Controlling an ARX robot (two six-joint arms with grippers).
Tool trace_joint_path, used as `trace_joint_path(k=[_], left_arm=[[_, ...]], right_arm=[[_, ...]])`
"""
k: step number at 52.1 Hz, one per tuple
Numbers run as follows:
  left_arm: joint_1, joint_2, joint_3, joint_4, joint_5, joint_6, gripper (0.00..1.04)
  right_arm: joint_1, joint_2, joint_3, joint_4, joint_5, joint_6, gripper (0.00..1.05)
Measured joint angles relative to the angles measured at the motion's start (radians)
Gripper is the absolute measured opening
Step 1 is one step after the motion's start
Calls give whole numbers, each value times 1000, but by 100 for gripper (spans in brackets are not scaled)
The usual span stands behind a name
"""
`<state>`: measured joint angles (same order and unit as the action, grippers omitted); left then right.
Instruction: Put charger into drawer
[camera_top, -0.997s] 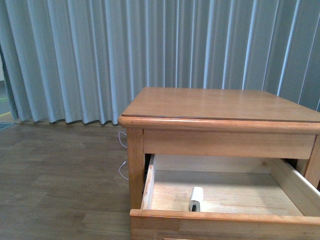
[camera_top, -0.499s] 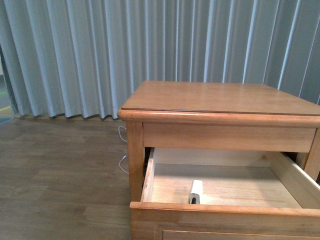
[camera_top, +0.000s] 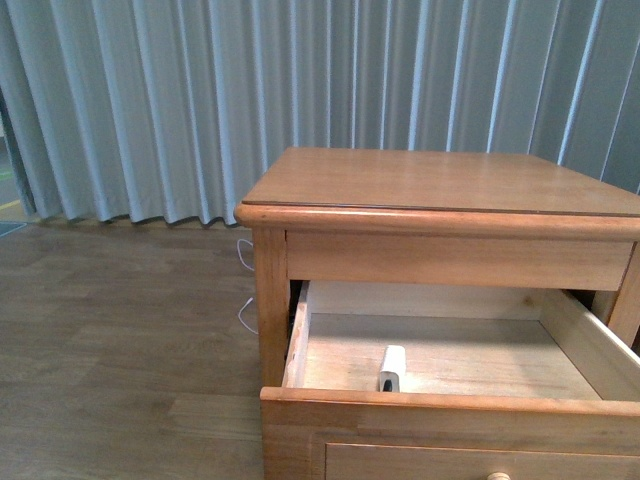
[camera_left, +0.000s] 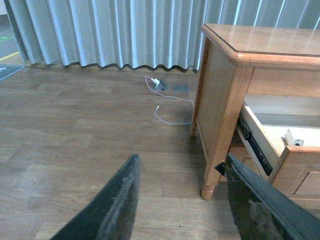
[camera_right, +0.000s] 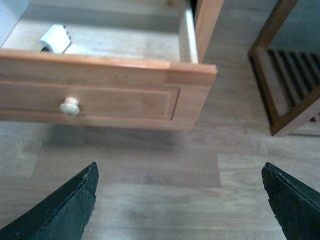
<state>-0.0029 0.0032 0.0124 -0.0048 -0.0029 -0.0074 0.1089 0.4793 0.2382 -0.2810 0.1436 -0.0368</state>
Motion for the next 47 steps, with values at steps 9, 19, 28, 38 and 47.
trace_joint_path(k=[9,19,28,38,47], left_arm=[[0,0,0,0,0,0,84],[0,0,0,0,0,2,98],[0,0,0,0,0,2,99],[0,0,0,0,0,2,99],[0,0,0,0,0,2,99]], right_arm=[[74,274,74,111,-12,23,97],[172,574,166,256,-12,75,97],[235,821,247,345,-8,151,97],[250,991,346,383,-3,187,97],[245,1111,438,421,25,192,97]])
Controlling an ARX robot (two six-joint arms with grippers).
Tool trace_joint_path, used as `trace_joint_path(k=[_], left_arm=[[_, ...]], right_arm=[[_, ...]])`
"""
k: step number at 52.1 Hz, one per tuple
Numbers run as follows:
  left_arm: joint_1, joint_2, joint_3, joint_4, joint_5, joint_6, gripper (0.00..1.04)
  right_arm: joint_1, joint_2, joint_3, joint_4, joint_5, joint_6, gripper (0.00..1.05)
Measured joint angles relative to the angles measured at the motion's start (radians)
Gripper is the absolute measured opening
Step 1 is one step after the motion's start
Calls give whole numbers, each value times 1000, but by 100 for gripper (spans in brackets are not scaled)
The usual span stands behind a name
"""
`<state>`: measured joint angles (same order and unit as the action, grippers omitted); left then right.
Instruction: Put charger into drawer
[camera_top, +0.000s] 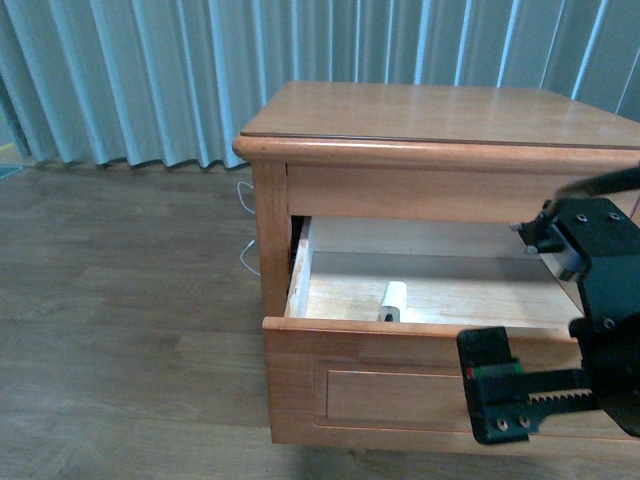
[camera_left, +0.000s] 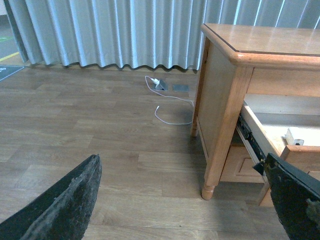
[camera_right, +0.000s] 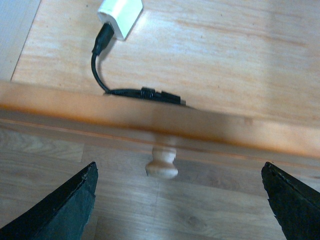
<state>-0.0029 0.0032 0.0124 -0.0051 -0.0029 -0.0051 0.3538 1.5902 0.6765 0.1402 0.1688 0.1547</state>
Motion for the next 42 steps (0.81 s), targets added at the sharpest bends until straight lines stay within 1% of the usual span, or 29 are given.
trace_joint_path(k=[7,23,33,42], left_arm=[[0,0,0,0,0,0,99],[0,0,0,0,0,0,99],[0,0,0,0,0,0,99],[0,0,0,0,0,0,99]], right_arm=[[-12,74,61,24,24,7,97],[-53,256,222,119,114,-6,97],[-80,393,355,151,197,-11,97],[-96,480,445,171,266,40,97]])
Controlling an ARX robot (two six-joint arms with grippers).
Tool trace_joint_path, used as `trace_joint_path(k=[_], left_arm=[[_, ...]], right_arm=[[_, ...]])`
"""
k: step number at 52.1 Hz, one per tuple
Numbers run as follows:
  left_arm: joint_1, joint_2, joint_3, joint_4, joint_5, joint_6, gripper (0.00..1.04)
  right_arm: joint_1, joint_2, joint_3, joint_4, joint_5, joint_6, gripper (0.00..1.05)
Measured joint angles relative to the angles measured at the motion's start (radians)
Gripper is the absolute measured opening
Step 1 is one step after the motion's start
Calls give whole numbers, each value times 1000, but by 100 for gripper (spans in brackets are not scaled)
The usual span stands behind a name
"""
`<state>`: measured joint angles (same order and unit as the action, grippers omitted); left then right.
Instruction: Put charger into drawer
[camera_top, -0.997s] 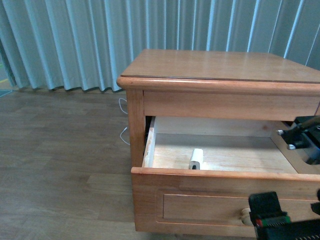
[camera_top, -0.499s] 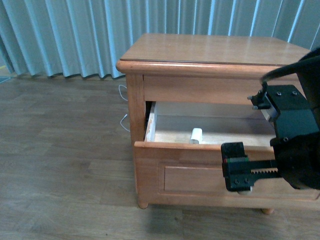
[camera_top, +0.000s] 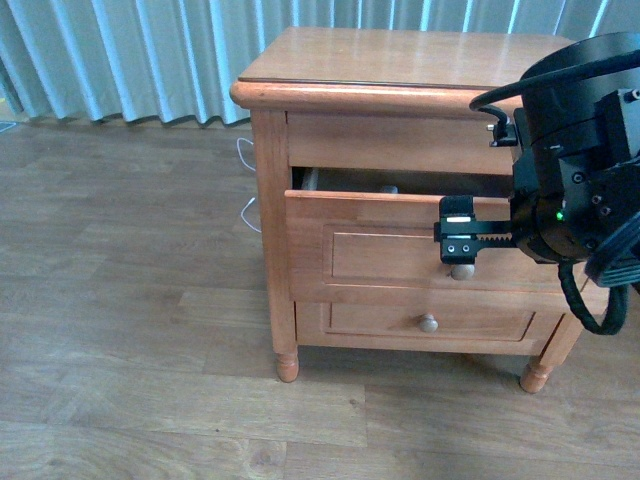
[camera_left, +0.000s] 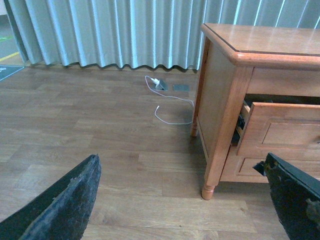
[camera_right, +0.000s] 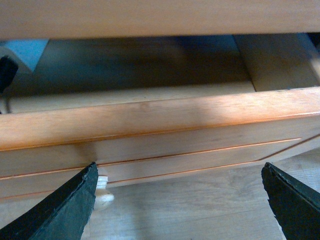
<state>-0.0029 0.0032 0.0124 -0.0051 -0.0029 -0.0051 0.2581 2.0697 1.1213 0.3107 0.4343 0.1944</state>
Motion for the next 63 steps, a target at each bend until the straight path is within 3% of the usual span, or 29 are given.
trace_joint_path(k=[18,35,49,63], left_arm=[[0,0,0,0,0,0,99],[0,0,0,0,0,0,99],[0,0,0,0,0,0,99],[0,0,0,0,0,0,99]], right_arm=[[-9,115,138,36,99,108,97],[-11,169,206,59,122,79,97],[-28,169,209,50,52,102,97],[-21,-14,25,77,-125,136,97]])
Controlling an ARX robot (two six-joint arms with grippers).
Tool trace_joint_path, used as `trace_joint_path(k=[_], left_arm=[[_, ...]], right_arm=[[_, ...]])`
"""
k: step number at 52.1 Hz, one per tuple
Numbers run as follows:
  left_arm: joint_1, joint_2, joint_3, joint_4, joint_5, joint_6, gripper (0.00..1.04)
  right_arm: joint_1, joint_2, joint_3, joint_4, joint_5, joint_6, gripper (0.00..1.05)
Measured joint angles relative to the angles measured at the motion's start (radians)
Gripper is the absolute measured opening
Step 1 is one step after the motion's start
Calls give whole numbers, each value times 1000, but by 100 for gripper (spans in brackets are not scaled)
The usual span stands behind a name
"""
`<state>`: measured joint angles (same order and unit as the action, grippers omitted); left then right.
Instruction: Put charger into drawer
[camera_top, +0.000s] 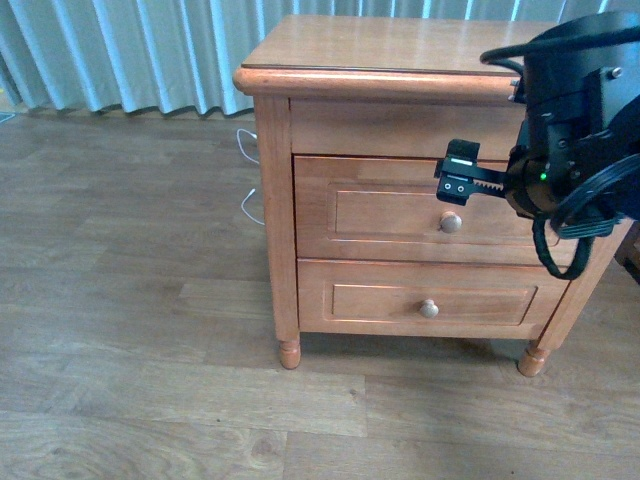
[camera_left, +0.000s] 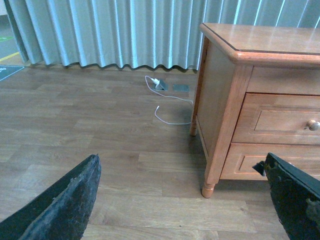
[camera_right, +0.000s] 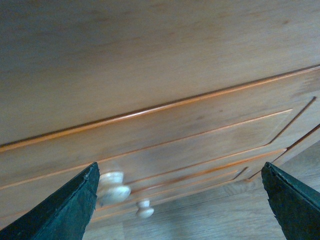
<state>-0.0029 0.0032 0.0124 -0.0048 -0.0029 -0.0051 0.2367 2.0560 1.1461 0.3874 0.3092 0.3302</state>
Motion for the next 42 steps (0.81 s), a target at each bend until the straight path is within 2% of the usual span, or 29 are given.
trace_joint_path(k=[14,33,42], left_arm=[[0,0,0,0,0,0,99],[0,0,0,0,0,0,99],[0,0,0,0,0,0,99]], right_arm=[[25,-367,-293,-69,-175,-33,97],[-27,-1048,-640,-342,-225,-24,97],[-40,-1343,-732,-507,-196,10,97]])
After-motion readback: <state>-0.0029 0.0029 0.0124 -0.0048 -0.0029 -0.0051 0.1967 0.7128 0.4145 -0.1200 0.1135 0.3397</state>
